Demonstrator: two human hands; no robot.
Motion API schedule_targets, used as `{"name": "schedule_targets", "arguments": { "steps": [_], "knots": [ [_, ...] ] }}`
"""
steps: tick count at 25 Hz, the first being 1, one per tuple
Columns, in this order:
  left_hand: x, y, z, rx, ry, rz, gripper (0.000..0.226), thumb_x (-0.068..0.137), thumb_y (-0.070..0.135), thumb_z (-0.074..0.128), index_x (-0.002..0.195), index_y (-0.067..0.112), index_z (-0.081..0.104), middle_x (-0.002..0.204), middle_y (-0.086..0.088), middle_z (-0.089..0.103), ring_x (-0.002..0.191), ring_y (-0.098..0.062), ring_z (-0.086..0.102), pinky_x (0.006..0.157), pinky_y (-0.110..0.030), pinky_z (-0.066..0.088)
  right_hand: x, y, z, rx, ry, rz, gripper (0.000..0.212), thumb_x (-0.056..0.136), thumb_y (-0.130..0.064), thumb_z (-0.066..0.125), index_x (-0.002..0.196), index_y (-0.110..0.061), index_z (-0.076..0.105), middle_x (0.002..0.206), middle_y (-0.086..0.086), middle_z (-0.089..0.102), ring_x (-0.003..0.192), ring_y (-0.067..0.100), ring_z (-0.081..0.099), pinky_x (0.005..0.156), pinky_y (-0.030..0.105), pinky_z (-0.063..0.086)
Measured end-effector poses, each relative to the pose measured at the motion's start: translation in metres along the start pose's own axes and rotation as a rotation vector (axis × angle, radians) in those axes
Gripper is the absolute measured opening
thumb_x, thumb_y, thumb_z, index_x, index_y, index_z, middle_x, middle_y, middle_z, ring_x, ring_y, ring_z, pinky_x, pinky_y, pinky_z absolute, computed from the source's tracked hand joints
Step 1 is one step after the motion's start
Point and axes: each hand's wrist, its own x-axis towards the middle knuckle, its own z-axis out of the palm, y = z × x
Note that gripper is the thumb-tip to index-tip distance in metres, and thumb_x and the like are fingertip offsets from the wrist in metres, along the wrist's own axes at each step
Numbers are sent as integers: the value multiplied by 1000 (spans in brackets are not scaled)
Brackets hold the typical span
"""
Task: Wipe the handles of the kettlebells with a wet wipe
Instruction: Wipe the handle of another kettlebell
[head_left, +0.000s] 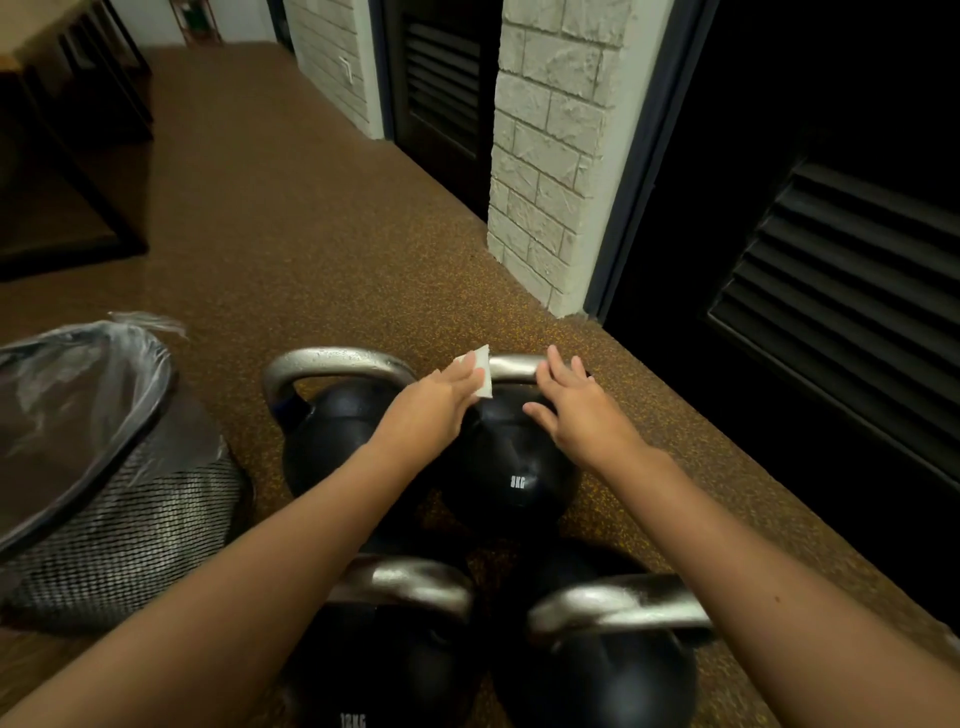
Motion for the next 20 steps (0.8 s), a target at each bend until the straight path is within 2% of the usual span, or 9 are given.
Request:
{"name": "schedule_targets", "arguments": {
  "steps": [3, 7, 10, 12, 16, 20],
  "knots": [
    [-2, -1, 0, 219, -107, 92, 49, 97, 10, 37, 144, 15, 26, 157, -2, 8, 142, -18, 19, 114, -28, 15, 0, 1, 1, -8, -3, 2, 60, 98, -35, 38, 149, -11, 16, 159, 5, -1, 145, 30, 2, 116, 40, 10],
    [-2, 7, 8, 176, -22, 37, 48, 96, 9, 38, 143, 14, 29, 157, -3, 7, 143, -19, 14, 115, -29, 12, 1, 1, 5, 13, 3, 10, 60, 98, -36, 38, 148, -12, 16, 158, 4, -3, 145, 30, -1, 117, 40, 9],
    [2, 20, 16, 291, -58, 127, 50, 97, 8, 35, 145, 13, 23, 157, -5, 0, 144, -20, 2, 116, -30, 3, 1, 3, 6, 18, 14, 3, 59, 97, -35, 39, 148, -12, 18, 159, 4, -2, 145, 30, 0, 117, 41, 10],
    [3, 16, 14, 310, -69, 137, 50, 97, 7, 35, 145, 13, 24, 157, -4, -1, 144, -19, 1, 116, -31, 3, 1, 4, 6, 13, 9, 0, 58, 98, -35, 38, 148, -13, 18, 159, 4, -1, 145, 30, 0, 117, 41, 10],
    [-8, 1, 19, -58, 98, 35, 41, 94, 8, 47, 135, 12, 47, 153, -2, 23, 141, -16, 20, 117, -33, 16, 2, 3, 5, 14, 0, 5, 58, 98, -35, 37, 148, -13, 18, 159, 4, -2, 145, 30, 0, 117, 40, 8],
    [-1, -4, 18, -446, 225, -190, 34, 92, 13, 55, 125, 13, 58, 137, -6, 48, 129, -14, 42, 106, -16, 27, 3, 2, 4, 12, 8, 6, 57, 98, -35, 37, 148, -12, 19, 159, 5, 0, 145, 30, 2, 117, 39, 8]
  ]
}}
